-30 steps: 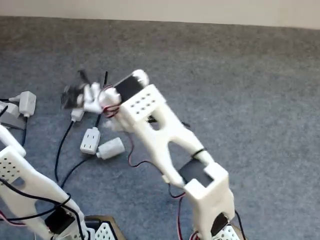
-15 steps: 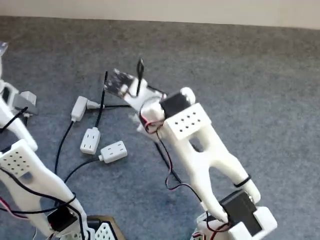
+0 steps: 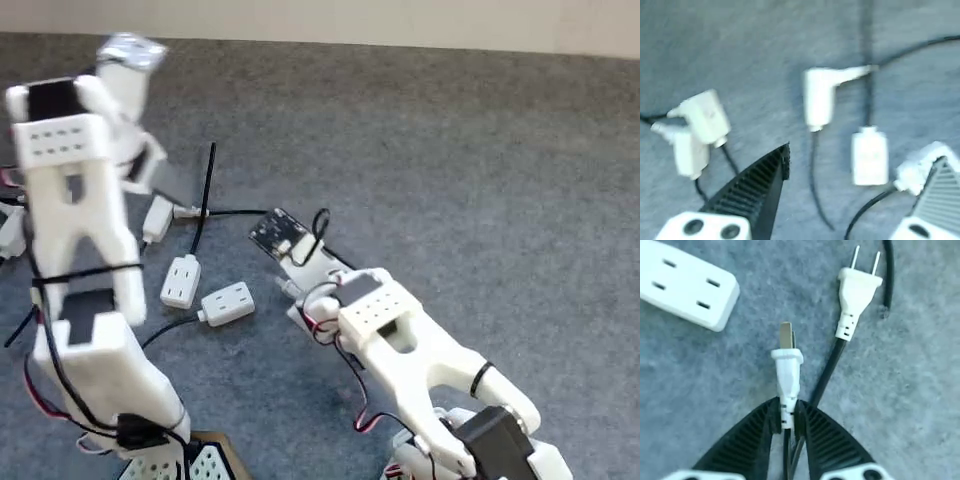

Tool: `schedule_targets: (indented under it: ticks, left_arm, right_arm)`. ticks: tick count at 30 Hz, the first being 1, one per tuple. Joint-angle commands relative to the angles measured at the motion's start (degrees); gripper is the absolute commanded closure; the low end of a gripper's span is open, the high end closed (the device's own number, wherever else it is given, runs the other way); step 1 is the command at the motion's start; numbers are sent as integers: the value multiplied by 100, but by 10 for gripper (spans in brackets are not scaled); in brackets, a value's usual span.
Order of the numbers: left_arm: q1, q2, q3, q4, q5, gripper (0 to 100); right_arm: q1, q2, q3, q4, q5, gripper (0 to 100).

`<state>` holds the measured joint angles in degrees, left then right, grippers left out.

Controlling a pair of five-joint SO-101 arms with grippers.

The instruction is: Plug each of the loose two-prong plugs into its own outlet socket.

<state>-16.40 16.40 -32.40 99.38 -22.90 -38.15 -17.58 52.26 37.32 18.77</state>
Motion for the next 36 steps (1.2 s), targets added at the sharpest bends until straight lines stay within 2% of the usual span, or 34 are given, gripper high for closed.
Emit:
schedule_targets:
  ticks: [1, 8, 14, 16, 19, 21, 30, 36]
  left_arm:
    - [620, -1165, 1481, -888, 396, 589]
    - [1007, -2941, 5147, -2866, 448, 590]
    - [778, -4927, 7292, -3200, 457, 633]
    - [734, -5437, 7626, -3253, 484, 627]
    - [725, -5938, 8040, -3508, 923, 614]
    - [725, -6088, 8207, -3701, 879, 613]
    - [664, -5393, 8347, -3947, 879, 613]
    - [664, -5253, 8286, -3974, 879, 613]
  right_arm:
    - [66, -233, 365, -716, -44, 991]
    - [48, -207, 426, -690, -62, 985]
    - [48, -215, 391, -391, -62, 983]
    - [48, -224, 224, -127, -62, 954]
    - [-13, -198, -57, 171, -62, 886]
    - [-136, -198, -119, 286, -62, 865]
    - [-585, -75, -171, 268, -62, 865]
    - [-505, 1191, -954, 303, -44, 882]
